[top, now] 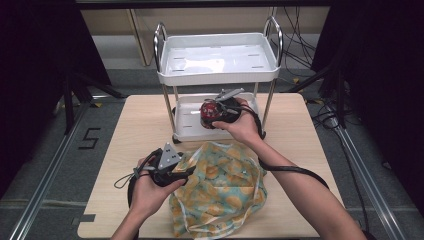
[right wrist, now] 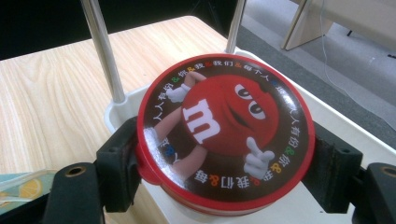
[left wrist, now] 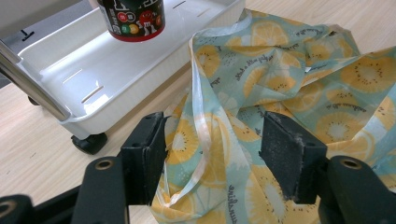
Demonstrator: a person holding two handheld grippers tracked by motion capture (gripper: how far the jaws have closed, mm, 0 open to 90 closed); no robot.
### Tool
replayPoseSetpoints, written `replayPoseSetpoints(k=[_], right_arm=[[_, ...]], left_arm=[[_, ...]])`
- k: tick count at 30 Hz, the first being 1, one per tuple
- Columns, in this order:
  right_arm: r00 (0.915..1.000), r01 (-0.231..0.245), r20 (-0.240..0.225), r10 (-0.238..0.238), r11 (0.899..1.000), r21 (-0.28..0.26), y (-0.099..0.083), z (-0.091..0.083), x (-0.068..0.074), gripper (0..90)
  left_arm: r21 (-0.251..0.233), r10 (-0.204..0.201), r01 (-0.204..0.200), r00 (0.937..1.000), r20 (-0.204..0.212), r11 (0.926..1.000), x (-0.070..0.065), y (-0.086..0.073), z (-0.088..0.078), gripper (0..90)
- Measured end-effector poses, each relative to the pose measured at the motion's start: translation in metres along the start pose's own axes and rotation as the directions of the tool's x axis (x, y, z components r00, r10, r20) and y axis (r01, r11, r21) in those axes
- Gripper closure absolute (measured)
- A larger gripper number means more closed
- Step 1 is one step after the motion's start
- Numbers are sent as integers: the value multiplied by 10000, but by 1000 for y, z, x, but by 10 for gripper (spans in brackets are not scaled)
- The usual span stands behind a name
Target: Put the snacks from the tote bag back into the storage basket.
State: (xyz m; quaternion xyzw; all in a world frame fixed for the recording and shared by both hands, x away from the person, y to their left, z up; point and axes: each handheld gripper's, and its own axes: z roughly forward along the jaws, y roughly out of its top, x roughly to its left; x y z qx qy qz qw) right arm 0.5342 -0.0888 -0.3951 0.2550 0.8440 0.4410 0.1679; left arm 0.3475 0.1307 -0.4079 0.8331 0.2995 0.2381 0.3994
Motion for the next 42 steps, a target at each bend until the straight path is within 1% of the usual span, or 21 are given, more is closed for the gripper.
replayPoseSetpoints(k=[1, 5, 6, 8, 10, 11, 14, 15, 16, 17, 23, 25, 26, 28, 34, 35, 36, 38, 39, 41, 42], right_arm=[[9996, 179, 218, -180, 9998, 37, -1, 2, -2, 261], [9999, -129, 32, 129, 9999, 76, -1, 2, -1, 261], [9995, 224, 233, -227, 9997, 133, -2, 5, -4, 261], [9995, 169, 266, -173, 9998, 143, -2, 5, -4, 261], [9999, -116, 9, 115, 9998, 191, -2, 5, -3, 261], [9998, -180, 49, 179, 9997, 193, -3, 5, -3, 261], [9997, -152, -185, 156, 9996, 229, -3, 6, -4, 261], [9998, -132, -132, 136, 9996, 247, -3, 6, -4, 261], [9998, 26, 221, -33, 9995, 299, -4, 7, -5, 261], [9999, -118, -62, 120, 9995, 283, -4, 7, -4, 261], [10000, -9, -51, 11, 9994, 349, -6, 10, -6, 261], [9996, -103, -268, 113, 9993, 373, -6, 11, -6, 261], [9999, 123, 16, -124, 9993, 353, -7, 13, -6, 261], [9998, 141, 119, -146, 9988, 472, -8, 15, -6, 261], [10000, 26, 2, -26, 9986, 534, -10, 19, -5, 261], [9999, 70, 70, -74, 9984, 562, -10, 20, -5, 261], [9999, 70, 70, -74, 9984, 562, -10, 20, -5, 261], [9999, -6, 127, -2, 9980, 640, -10, 20, -4, 261], [9994, -280, 234, 262, 9965, 783, -9, 20, -1, 261], [9994, -263, 250, 243, 9963, 821, -10, 20, -1, 261], [9994, -282, 200, 267, 9964, 799, -9, 21, -1, 261]], left_arm=[[-2, -45, 45, 10000, -20, 10000, 0, 0, 0, 398], [8, 167, -167, 9999, 25, 9999, 1, 0, 0, 398], [41, 175, -175, 9998, 72, 9998, 1, 0, 0, 398], [51, 197, -198, 9998, 66, 9998, 1, 1, 0, 398], [48, 194, -194, 9998, 57, 9998, 1, 1, 0, 398], [44, -56, 55, 10000, 82, 10000, -1, 0, 1, 398], [39, -96, 96, 9999, 32, 9999, -1, 0, 1, 398], [34, -72, 72, 10000, 23, 10000, -1, 0, 2, 398], [47, 70, -70, 10000, 71, 10000, 0, 0, 1, 399], [47, 70, -70, 10000, 71, 10000, 0, 0, 1, 398], [48, 114, -115, 9999, 94, 9999, 0, 0, 1, 398], [70, -55, 54, 9999, 91, 10000, -1, 0, 2, 398], [48, -69, 69, 10000, 45, 10000, -1, 0, 2, 398], [58, 15, -16, 10000, 73, 10000, -1, 0, 2, 398], [57, -70, 70, 9999, 84, 10000, -1, 0, 1, 398], [63, 155, -156, 9998, 79, 9999, 0, 1, 1, 398], [63, 155, -156, 9998, 79, 9999, 0, 1, 1, 398], [93, -63, 63, 10000, 63, 9999, -1, 0, 1, 397], [72, -46, 45, 10000, 44, 10000, -1, 0, 2, 398], [81, -62, 61, 10000, 66, 9999, -1, 0, 2, 398], [57, 92, -93, 9999, 120, 9999, -1, 0, 1, 398]])
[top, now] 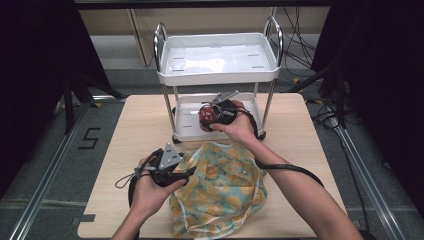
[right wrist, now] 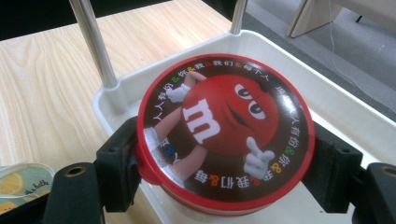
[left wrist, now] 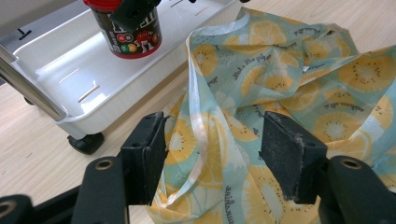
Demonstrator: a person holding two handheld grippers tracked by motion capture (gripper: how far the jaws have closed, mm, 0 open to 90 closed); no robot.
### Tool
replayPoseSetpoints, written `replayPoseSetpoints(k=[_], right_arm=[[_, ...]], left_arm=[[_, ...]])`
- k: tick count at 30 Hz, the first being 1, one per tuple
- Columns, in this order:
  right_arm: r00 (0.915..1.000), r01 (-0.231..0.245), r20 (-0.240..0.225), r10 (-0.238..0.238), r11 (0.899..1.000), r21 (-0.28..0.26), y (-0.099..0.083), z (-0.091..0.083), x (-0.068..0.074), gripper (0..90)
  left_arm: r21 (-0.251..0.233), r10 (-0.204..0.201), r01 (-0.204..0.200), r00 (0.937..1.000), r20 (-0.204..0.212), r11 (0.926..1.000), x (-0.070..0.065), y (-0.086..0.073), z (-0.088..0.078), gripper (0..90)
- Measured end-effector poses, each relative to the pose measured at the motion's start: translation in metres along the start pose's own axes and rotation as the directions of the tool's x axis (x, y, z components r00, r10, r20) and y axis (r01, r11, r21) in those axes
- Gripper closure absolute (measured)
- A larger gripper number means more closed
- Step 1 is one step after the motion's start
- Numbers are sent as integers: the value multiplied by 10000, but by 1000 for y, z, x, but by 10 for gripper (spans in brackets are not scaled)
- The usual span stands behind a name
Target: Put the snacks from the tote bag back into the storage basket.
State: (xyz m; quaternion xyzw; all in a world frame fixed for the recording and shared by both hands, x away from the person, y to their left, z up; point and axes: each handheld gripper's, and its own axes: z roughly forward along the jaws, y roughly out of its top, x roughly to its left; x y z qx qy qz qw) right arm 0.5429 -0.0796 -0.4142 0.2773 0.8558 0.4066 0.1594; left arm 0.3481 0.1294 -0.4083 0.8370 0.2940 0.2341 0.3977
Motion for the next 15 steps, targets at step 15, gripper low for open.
replayPoseSetpoints(k=[15], right_arm=[[9999, -15, -112, 15, 10000, 7, 0, 6, 5, 261]], left_arm=[[0, -112, 112, 9999, -73, 9999, 0, 0, 0, 398]])
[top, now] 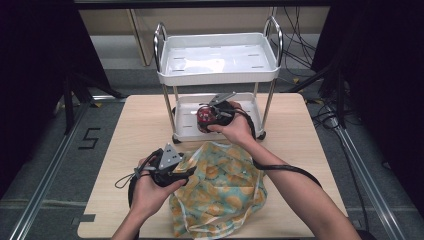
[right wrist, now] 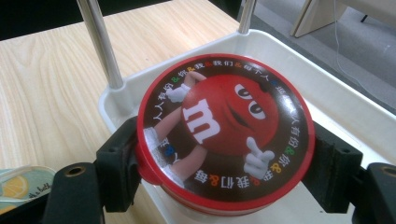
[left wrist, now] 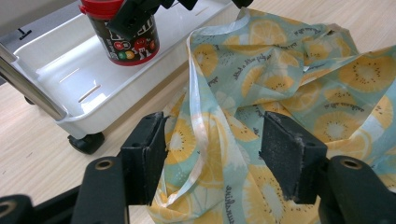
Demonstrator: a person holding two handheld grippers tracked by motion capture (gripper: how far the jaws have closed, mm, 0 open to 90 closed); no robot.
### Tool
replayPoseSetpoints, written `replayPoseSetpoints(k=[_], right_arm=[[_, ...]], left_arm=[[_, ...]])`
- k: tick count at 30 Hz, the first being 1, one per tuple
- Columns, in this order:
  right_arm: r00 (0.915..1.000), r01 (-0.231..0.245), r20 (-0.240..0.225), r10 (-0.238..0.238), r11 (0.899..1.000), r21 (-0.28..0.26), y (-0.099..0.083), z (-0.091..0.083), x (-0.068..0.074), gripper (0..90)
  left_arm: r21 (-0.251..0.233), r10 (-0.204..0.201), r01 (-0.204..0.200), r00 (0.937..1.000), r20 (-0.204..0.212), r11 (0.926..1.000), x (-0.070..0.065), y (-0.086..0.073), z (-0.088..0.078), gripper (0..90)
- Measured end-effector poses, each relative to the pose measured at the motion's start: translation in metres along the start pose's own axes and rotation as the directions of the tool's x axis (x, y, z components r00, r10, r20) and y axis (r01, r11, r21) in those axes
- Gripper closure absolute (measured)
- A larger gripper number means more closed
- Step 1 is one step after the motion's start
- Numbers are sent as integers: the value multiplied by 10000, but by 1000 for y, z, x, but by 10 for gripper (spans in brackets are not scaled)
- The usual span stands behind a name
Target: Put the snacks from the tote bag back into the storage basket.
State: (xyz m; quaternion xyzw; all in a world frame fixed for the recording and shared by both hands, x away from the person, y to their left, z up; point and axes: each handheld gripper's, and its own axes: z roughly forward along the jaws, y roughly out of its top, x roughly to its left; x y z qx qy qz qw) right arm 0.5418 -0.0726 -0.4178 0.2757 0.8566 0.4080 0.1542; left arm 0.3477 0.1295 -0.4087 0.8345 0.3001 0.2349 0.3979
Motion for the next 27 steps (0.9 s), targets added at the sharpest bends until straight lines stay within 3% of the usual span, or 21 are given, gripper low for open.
replayPoseSetpoints(k=[3, 9, 13, 18, 19, 20, 27], right_arm=[[9994, 359, 15, -359, 9993, -57, 0, 2, -2, 261], [9998, 197, 27, -197, 9998, -93, 0, 3, -3, 261], [9994, 348, 11, -348, 9994, -63, -1, 4, -2, 261], [10000, -40, 41, 40, 10000, 45, -2, 5, 0, 261], [9994, 338, -42, -339, 9994, -36, -2, 8, -1, 261], [9994, 346, -50, -347, 9994, -31, -2, 8, -1, 261], [9998, -167, 102, 166, 9998, 118, -4, 8, 0, 261]], left_arm=[[13, 43, -43, 10000, 53, 10000, 0, 0, 0, 397], [21, 25, -25, 10000, 14, 10000, 0, 0, -1, 397], [2, 11, -11, 10000, 28, 10000, 0, 0, 0, 397], [0, -25, 25, 10000, -26, 10000, 0, 0, 0, 397], [1, -35, 35, 10000, -33, 10000, 0, 0, 0, 398], [1, -35, 35, 10000, -33, 10000, 0, 0, 0, 398], [8, 138, -138, 9998, 109, 9999, 0, -1, 1, 397]])
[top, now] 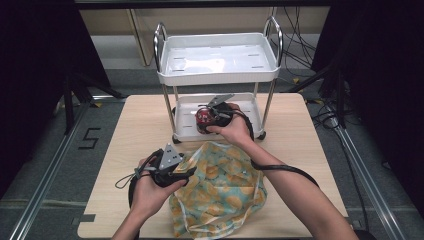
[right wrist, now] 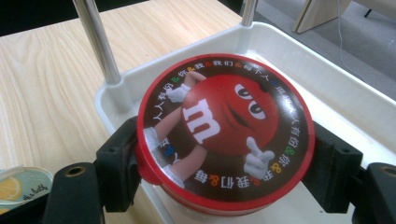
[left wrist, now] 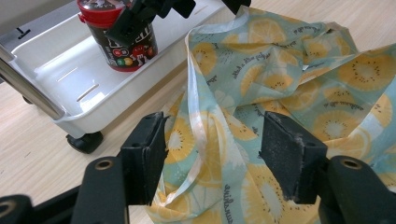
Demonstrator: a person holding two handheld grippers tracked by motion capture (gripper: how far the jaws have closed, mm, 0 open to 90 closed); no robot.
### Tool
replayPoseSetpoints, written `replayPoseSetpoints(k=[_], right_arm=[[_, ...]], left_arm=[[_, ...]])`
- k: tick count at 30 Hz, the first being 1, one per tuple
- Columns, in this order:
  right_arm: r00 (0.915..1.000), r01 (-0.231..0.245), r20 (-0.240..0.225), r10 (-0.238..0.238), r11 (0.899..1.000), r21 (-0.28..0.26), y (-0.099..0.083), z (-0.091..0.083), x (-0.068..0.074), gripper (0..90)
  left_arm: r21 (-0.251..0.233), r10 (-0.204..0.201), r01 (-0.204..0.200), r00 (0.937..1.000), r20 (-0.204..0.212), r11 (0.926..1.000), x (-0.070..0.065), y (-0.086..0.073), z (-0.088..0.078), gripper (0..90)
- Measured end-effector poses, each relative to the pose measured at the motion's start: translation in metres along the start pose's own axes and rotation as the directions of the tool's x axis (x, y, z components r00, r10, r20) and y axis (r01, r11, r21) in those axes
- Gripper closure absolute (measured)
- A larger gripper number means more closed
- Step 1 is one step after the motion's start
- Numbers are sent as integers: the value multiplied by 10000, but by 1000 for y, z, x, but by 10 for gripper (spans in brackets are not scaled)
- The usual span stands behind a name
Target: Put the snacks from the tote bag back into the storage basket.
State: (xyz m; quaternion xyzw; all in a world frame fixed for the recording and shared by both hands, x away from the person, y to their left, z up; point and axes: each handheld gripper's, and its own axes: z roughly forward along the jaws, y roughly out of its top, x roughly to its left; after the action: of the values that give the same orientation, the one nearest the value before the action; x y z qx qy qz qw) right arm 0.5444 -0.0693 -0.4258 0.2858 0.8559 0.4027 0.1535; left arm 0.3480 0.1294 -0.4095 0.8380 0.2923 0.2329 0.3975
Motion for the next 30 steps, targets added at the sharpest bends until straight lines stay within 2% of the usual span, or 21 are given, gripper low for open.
replayPoseSetpoints(k=[1, 2, 4, 5, 6, 9, 13, 14, 17, 18, 19, 20, 21, 22, 23, 25, 26, 27, 28, 30], right_arm=[[10000, 0, 0, 0, 10000, 0, 0, 0, 0, 261], [9995, 305, -43, -305, 9995, -26, 0, 1, -2, 261], [9995, 321, -39, -322, 9995, -24, -1, 2, -2, 261], [9999, 167, -10, -167, 9999, 3, -1, 2, -2, 261], [9998, 176, 14, -176, 9998, 4, -1, 3, -2, 261], [9998, 175, 23, -175, 9998, 11, -1, 3, -3, 261], [9998, 177, 8, -177, 9998, 25, -1, 4, -3, 261], [10000, -69, -10, 69, 10000, 69, -2, 3, -1, 261], [9996, 204, 196, -209, 9995, 226, -3, 3, -4, 261], [9987, 487, 150, -491, 9983, 312, -4, 4, -6, 261], [9988, 464, 173, -467, 9988, 181, -3, 6, -6, 261], [9992, 344, 182, -349, 9989, 305, -4, 5, -5, 261], [9978, 653, 132, -657, 9974, 314, -4, 6, -7, 261], [9990, 393, 204, -397, 9990, 231, -4, 7, -5, 261], [9964, 789, 284, -800, 9962, 382, -5, 6, -7, 260], [9966, 760, 289, -771, 9964, 387, -5, 6, -7, 261], [9993, 298, 201, -305, 9988, 376, -6, 6, -4, 261], [9993, 298, 201, -305, 9988, 376, -6, 6, -4, 261], [9972, 731, 123, -737, 9965, 399, -6, 7, -7, 261], [9987, 494, 112, -499, 9978, 439, -7, 7, -6, 260]], left_arm=[[-1, 14, -14, 10000, -13, 10000, 0, 0, 0, 397], [-1, 29, -29, 10000, -18, 10000, 0, 0, 0, 397], [-35, -89, 89, 9999, -89, 10000, -1, 0, 0, 397], [-45, -100, 100, 9999, -56, 9999, -1, 0, 0, 397], [-16, 16, -17, 10000, -32, 10000, 0, 1, -1, 397], [-19, 36, -36, 10000, -36, 10000, 0, 1, -1, 397], [-51, -105, 105, 9999, -37, 9999, -1, 0, 0, 397], [-40, -96, 96, 9999, -31, 9999, -1, 0, 0, 397], [-20, -65, 65, 10000, -21, 10000, -1, 0, 0, 397], [-27, -85, 85, 10000, -18, 10000, -1, 0, 0, 396], [-27, -85, 85, 10000, -18, 10000, -1, 0, 0, 396], [-27, -141, 141, 9999, -58, 9999, -1, 0, 0, 396], [-26, -48, 48, 10000, -29, 10000, -1, 0, 0, 396], [-26, -48, 48, 10000, -29, 10000, -1, 0, 0, 396], [-30, -114, 114, 9999, -4, 9999, -1, 0, 0, 396], [-39, -159, 159, 9999, -22, 9999, -1, 0, 0, 396], [-31, -153, 153, 9999, -21, 9999, -1, 0, -1, 396], [-31, -153, 153, 9999, -21, 9999, -1, 0, -1, 396], [-37, -158, 158, 9999, -18, 9999, -1, 0, 0, 396], [-5, -137, 137, 9999, -35, 9999, -1, 1, -1, 396]])
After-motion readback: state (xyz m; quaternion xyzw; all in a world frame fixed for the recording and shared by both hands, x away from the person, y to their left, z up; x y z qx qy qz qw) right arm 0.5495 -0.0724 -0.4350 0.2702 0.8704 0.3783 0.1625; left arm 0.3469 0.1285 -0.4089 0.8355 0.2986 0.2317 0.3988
